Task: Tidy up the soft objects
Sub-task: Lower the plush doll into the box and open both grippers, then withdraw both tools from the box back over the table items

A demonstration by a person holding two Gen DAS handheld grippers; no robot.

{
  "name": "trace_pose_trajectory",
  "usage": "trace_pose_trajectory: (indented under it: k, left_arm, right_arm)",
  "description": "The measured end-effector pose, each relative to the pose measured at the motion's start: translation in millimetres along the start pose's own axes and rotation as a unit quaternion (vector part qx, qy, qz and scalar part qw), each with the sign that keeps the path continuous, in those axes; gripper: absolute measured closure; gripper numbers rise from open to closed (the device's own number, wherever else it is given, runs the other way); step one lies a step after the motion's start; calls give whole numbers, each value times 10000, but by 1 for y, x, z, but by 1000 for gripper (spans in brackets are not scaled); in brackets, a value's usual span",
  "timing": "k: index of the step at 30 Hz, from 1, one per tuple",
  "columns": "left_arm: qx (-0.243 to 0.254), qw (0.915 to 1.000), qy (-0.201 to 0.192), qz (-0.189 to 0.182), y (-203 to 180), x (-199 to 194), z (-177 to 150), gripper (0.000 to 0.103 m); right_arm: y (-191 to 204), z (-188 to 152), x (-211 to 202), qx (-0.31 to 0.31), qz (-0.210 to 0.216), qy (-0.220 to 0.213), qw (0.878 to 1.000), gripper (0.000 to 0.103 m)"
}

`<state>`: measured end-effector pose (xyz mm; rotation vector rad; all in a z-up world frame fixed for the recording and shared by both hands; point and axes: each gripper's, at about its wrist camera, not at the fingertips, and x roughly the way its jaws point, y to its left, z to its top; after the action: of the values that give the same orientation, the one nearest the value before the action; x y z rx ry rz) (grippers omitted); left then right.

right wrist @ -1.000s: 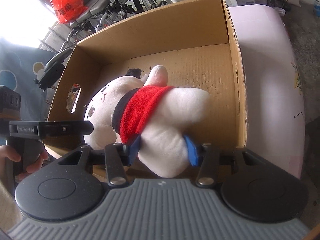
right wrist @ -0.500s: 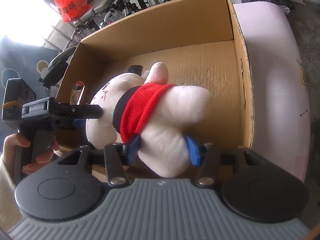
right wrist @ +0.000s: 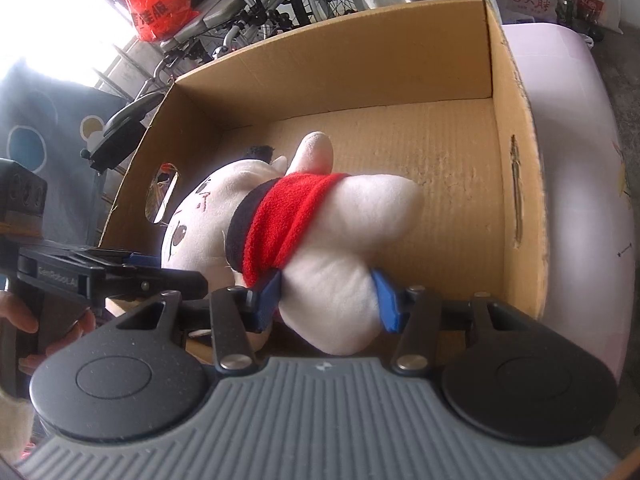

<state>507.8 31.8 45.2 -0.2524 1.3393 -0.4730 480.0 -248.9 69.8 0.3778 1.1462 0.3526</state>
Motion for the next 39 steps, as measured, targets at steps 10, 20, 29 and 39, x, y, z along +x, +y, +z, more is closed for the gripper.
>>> trace_pose_trajectory:
  k: [10,20,29,39]
  left_arm:
    - [229,9847,350,1692,8,-39,2,2]
    - [965,9821,-476,1548,-8,-49,3,35]
    - [1244,9737,-340,1881,1,-25,-7,31]
    - [716,9811,-517,1719,5,-49,-19,30]
  right_arm:
    - [35,5,63,66,477,440,9979,50]
    - [17,-2,46,273,446,438,9977,65]
    - [30,-9,75,265,411,631,9968,89]
    - [42,-14,61,-149,211,377,9990,87]
